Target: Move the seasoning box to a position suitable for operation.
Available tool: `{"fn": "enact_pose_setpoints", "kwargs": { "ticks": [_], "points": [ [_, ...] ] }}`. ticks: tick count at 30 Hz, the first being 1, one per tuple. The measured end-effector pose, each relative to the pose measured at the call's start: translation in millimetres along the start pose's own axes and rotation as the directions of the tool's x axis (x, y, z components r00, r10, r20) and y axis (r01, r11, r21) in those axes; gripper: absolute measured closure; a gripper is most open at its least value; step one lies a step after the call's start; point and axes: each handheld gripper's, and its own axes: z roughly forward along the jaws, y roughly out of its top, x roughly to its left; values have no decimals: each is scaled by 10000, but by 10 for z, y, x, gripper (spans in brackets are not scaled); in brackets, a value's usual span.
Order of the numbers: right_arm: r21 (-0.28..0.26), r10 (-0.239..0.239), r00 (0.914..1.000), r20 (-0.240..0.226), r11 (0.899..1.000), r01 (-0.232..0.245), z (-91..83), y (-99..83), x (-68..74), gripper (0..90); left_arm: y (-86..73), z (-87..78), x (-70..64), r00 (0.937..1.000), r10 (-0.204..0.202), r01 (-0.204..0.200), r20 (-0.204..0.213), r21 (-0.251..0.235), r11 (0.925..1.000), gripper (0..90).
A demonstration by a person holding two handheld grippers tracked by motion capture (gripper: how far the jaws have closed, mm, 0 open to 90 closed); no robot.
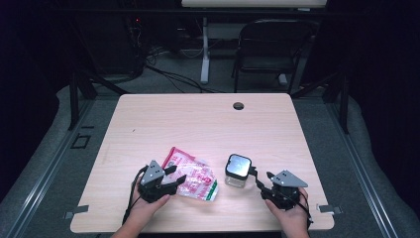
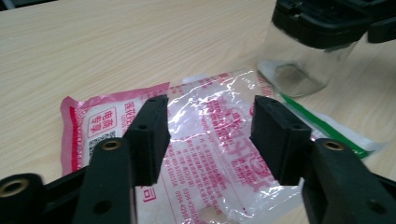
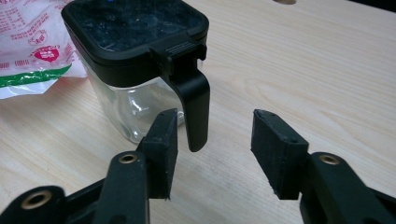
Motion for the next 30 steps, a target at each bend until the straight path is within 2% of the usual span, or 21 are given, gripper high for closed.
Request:
{"fn": "enact_pose_setpoints", "kwargs": {
  "ticks": [2, 6, 7, 8, 9, 13, 20, 22, 24, 30],
  "points": [
    [28, 67, 9999, -110, 10000, -67, 36, 1, 0, 533, -13, -1, -13, 10000, -21, 20, -71, -28, 10000, 500],
    [211, -241, 9996, -132, 9995, 244, 136, 26, 42, 547, -33, -5, -24, 9999, 101, -103, 85, 167, 9998, 530],
    [224, -309, 9995, -113, 9993, 312, 150, 33, 48, 548, -36, -8, -31, 9999, 9, -12, 116, 218, 9998, 531],
    [202, -312, 9995, -45, 9993, 313, 161, 38, 54, 551, -37, -19, -28, 9999, 111, -115, 129, 283, 9995, 531],
    [216, -324, 9995, 8, 9992, 324, 176, 46, 58, 556, -41, -29, -39, 9999, 6, -9, 108, 278, 9996, 533],
    [310, -468, 9985, 286, 9985, 460, 230, 57, 89, 576, -41, -62, -45, 10000, 44, -44, 59, 131, 9999, 543],
    [331, -604, 9967, 542, 9977, 587, 317, 64, 113, 589, -46, -74, -57, 10000, 7, -9, 62, 203, 9998, 555],
    [363, -659, 9961, 589, 9973, 638, 330, 68, 108, 605, -45, -68, -59, 9999, 103, -105, 99, 281, 9996, 555],
    [389, -717, 9952, 661, 9968, 692, 339, 74, 109, 633, -50, -56, -70, 9999, 24, -27, 120, 243, 9997, 555],
    [424, -1043, 9934, 474, 9938, 1023, 351, 73, 146, 740, -48, -55, -76, 9999, 110, -113, 123, 288, 9995, 552]
  ]
}}
